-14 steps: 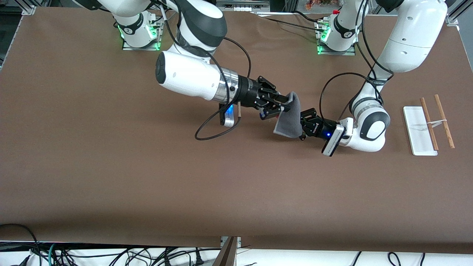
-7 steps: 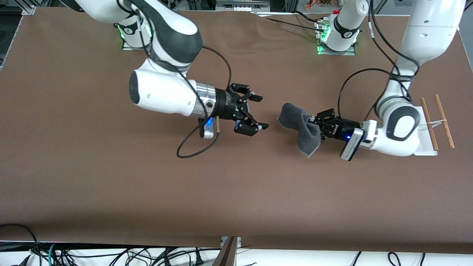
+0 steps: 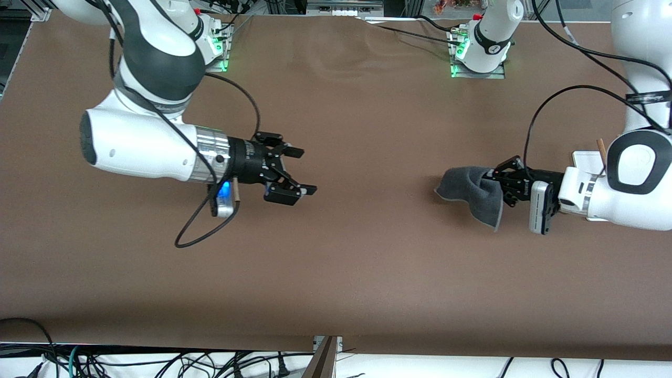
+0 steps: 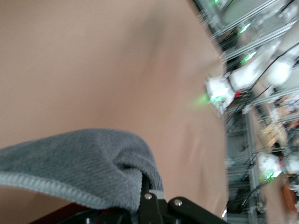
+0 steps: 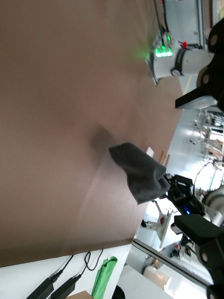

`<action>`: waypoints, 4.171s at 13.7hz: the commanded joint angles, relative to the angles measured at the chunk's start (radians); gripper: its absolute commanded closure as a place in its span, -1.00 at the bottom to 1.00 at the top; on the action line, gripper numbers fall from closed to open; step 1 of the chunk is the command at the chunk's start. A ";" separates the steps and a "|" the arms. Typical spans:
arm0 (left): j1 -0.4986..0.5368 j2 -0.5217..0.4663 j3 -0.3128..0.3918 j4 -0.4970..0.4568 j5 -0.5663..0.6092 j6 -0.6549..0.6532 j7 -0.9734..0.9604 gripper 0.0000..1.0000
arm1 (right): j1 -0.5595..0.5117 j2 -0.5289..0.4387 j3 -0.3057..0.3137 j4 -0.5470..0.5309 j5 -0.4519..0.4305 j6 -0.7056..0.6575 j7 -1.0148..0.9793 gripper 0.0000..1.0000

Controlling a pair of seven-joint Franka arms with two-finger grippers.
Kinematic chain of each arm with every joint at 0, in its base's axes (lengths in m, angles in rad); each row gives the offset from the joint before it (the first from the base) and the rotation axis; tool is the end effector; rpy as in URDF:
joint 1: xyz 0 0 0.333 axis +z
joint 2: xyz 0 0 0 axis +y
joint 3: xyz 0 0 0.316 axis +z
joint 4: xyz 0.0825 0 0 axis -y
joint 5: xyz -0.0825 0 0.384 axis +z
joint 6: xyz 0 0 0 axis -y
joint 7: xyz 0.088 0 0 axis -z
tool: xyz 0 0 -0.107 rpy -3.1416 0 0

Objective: Pass towel and hang on rack

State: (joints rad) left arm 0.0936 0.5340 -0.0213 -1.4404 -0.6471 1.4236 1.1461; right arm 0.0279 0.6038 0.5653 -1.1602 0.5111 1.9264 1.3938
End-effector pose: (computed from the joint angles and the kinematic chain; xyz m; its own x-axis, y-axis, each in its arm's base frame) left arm 0.6493 -0.0224 0.3738 0.6271 -0.7150 0.3091 -0.6695 -0.2919 0.6831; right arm 0.6532 0.3341 0.5286 0.4463 -0.5655 -0.6935 -0.8867 -0.3839 -0.2576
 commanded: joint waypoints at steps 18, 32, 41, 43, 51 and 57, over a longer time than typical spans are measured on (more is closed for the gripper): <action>0.506 0.076 0.034 0.199 0.366 -0.130 0.173 1.00 | 0.214 -0.501 -0.685 -0.375 -0.400 -0.439 -1.190 -0.98; 0.684 0.221 0.041 0.207 0.471 0.099 0.388 1.00 | 0.136 -0.578 -0.582 -0.447 -0.503 -0.353 -1.222 -0.99; 0.722 0.299 0.041 0.209 0.465 0.201 0.400 0.23 | 0.144 -0.561 -0.579 -0.388 -0.519 -0.348 -1.220 -0.99; 0.724 0.299 0.040 0.209 0.457 0.199 0.400 -1.00 | 0.145 -0.558 -0.579 -0.377 -0.545 -0.349 -1.236 -0.99; 0.693 0.210 0.032 0.218 0.477 0.186 0.383 -1.00 | 0.135 -0.542 -0.585 -0.380 -0.549 -0.405 -1.319 -0.99; 0.519 0.008 0.026 0.216 0.609 0.039 0.152 -1.00 | 0.141 -0.544 -0.579 -0.371 -0.539 -0.395 -1.314 -0.99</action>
State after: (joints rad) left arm 0.6707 0.6028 0.0017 -1.2006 -0.0890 1.5083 1.3850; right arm 0.1726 0.0590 -0.0204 -1.5524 -0.0239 1.5453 0.0966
